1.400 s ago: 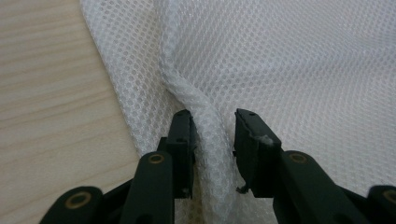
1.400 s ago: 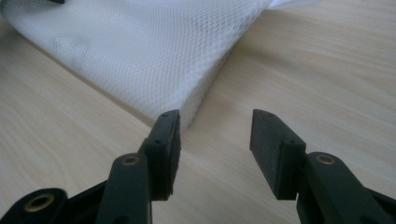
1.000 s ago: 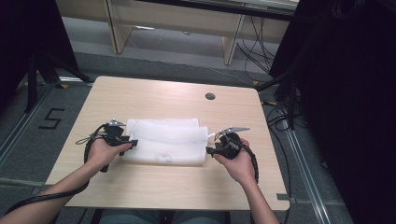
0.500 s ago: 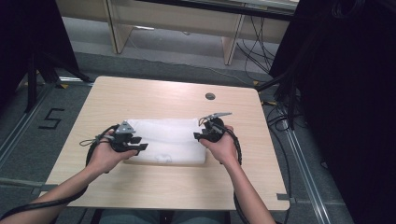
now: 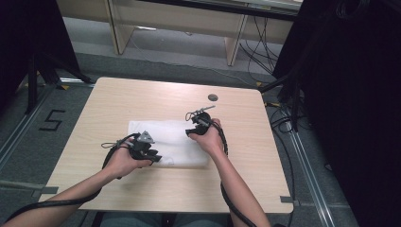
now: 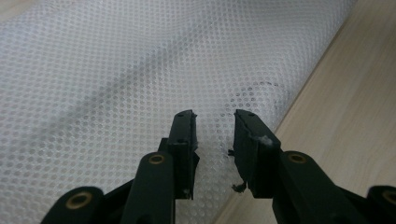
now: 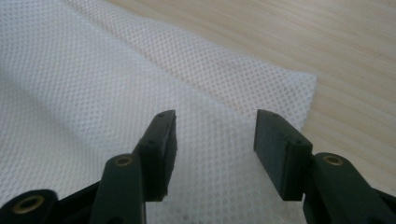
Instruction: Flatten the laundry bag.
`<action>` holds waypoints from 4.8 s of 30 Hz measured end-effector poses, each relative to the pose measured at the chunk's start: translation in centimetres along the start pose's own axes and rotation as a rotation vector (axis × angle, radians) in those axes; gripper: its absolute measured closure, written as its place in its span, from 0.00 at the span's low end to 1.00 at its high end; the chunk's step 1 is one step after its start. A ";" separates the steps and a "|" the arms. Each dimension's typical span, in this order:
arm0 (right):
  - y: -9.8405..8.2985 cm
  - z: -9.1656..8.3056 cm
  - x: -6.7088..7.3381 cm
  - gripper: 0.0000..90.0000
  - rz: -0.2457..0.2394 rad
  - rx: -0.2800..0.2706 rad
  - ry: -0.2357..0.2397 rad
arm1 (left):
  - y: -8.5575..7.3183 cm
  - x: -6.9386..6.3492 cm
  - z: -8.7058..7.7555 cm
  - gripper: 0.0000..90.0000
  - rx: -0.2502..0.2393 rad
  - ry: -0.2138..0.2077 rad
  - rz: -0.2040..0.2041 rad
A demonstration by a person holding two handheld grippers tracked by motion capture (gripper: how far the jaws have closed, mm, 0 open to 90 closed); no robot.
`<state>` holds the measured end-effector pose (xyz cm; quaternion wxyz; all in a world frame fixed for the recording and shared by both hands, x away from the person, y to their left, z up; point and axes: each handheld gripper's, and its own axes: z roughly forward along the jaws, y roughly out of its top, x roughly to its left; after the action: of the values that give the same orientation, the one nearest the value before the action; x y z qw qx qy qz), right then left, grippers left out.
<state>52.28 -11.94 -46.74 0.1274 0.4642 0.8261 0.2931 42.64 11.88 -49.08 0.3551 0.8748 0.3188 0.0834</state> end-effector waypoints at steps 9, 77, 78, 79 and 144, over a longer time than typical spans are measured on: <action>-0.2 2.7 0.6 0.51 -0.039 0.069 -0.033 | -0.2 -0.1 1.0 0.76 0.026 -0.008 -0.007; -0.8 -6.5 5.8 1.00 -0.234 -0.080 0.151 | 1.9 1.5 3.4 0.77 0.001 0.077 -0.067; -1.0 -6.5 5.9 1.00 -0.228 -0.069 0.157 | 1.9 1.6 3.3 0.77 0.013 0.077 -0.054; -1.2 -6.3 6.0 1.00 -0.222 -0.087 0.160 | 1.9 1.6 3.3 0.77 0.016 0.078 -0.051; -3.8 -7.8 6.3 1.00 -0.192 -0.114 0.228 | 0.8 0.0 1.9 0.98 0.094 0.002 -0.022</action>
<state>42.52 -11.01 -42.47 0.0865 0.3389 0.8577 0.3768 43.80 10.37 -49.98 0.3143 0.8868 0.3325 0.0654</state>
